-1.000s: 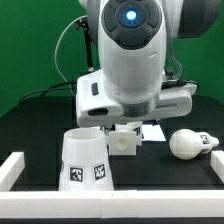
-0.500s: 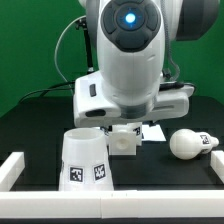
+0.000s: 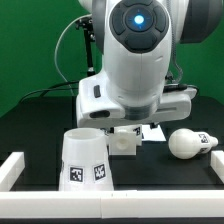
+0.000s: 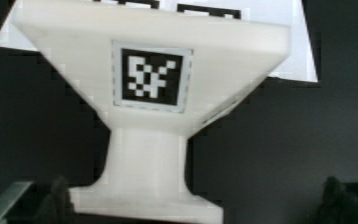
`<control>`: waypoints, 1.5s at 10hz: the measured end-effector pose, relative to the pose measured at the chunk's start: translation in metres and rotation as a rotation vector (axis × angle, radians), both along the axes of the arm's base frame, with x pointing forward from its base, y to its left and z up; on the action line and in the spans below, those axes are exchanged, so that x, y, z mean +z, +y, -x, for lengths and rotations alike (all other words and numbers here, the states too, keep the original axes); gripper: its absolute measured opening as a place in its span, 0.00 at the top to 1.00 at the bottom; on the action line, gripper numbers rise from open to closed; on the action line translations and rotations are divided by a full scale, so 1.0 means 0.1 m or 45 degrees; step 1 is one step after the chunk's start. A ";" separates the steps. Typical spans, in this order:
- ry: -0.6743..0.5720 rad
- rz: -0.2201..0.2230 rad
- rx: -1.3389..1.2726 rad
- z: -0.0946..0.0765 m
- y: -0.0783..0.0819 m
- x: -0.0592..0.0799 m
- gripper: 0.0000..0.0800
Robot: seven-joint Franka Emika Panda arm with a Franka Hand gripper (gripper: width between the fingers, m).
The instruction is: Assemble lamp
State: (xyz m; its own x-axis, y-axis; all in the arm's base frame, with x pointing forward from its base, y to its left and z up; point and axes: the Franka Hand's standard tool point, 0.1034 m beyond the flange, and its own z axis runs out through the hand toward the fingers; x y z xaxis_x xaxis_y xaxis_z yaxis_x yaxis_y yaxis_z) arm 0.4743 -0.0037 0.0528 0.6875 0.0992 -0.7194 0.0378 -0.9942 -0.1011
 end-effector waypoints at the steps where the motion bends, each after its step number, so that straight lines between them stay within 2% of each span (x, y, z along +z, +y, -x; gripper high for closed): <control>1: 0.012 0.006 0.003 0.02 -0.01 0.00 0.13; 3: 0.063 0.100 -0.030 0.09 -0.05 0.01 0.13; 8: 0.050 0.091 -0.060 0.09 -0.05 -0.03 0.13; 9: 0.055 0.093 -0.062 0.10 -0.07 -0.04 0.13; 10: 0.080 0.109 -0.080 0.16 -0.16 -0.14 0.13; 12: 0.091 0.122 -0.095 0.17 -0.22 -0.15 0.13; 15: 0.085 0.134 -0.104 0.17 -0.18 -0.19 0.13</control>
Offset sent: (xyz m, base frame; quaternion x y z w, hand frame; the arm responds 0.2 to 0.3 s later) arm -0.0112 -0.0182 -0.0050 -0.0466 0.0053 0.1107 0.9927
